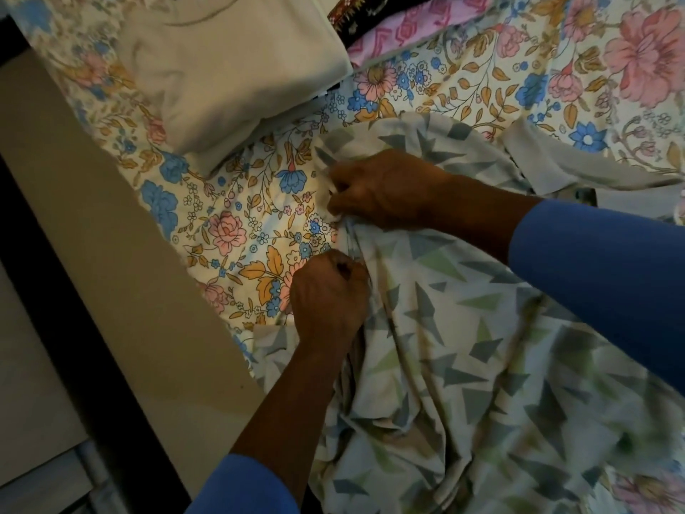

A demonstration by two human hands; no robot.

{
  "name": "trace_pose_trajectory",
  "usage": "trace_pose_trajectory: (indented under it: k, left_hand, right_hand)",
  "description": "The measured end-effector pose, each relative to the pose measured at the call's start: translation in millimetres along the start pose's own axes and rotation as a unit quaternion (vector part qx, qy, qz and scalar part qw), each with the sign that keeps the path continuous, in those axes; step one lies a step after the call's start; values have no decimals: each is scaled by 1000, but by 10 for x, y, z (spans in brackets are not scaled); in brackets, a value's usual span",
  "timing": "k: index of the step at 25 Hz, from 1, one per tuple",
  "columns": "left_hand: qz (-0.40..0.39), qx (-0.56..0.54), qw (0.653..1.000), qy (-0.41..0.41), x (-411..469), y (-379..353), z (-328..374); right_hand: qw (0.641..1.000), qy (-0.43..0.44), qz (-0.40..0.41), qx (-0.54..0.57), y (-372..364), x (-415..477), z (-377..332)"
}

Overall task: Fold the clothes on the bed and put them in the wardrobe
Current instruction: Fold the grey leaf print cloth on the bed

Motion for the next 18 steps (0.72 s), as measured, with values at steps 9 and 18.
trace_pose_trajectory:
  k: [9,18]
  left_hand:
    - [-186,-302,927,-125,-139,1365,1312]
    - [-62,-33,844,-532,-1404,3392,2596]
  right_hand:
    - [959,-274,69,-24,1774,-1056,115]
    - [736,-631,189,-156,4241,-3061,-1669]
Point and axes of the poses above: each hand's wrist, its own x-axis towards the middle knuckle, its own y-axis out of the back of the hand, z = x × y, the point moved 9 cm from there along x, towards the middle knuckle, and after that the axes turned 1 degree about -z, right-handed, at the moved point
